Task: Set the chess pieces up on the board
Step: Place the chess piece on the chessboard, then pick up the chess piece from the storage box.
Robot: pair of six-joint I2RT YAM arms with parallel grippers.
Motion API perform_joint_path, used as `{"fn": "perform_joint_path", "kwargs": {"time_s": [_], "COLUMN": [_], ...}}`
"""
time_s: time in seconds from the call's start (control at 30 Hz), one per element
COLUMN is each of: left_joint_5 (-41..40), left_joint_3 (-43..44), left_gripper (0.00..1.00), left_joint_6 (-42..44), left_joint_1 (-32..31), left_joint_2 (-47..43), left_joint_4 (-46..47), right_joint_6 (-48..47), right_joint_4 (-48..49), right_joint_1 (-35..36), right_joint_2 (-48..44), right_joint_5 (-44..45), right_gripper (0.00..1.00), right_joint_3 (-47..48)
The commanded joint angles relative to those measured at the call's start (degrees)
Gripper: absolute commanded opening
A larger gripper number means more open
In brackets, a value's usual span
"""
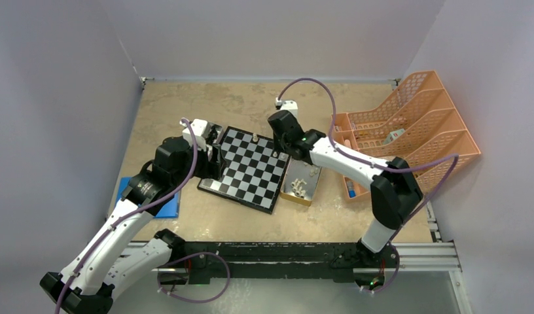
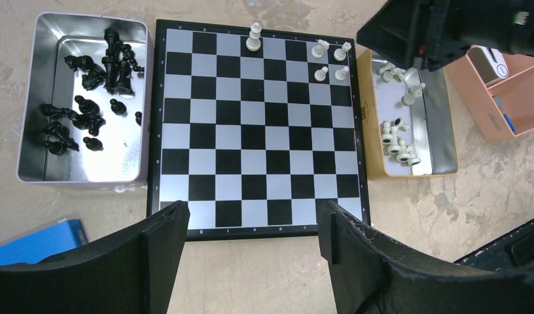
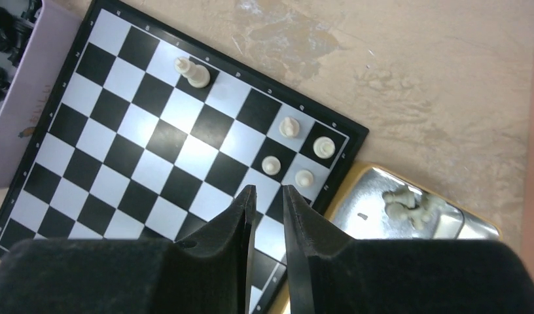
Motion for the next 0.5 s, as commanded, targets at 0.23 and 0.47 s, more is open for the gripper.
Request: {"fn": "perform_joint_path", "kwargs": {"time_s": [0.23,0.47], "left_joint_5": [0.8,1.7], "left_joint_3": [-0.3,-0.4], "left_gripper": [0.72,0.72], "left_joint_6": [0.1,0.4], "left_joint_1": [0.1,0.1], "left_joint_2": [-1.1,-1.1], "left_joint_4": [1.9,2.1], "right_joint_6": [2.4,2.7], "right_joint_4": [-2.7,-2.3], "right_joint_1": [-3.5,-8.3], "right_joint_2": [-10.0,-11.5], "right_joint_5": [2.3,-0.3], "right_gripper": [0.26,0.28], "right_joint_3": [-10.6,-16.4]}}
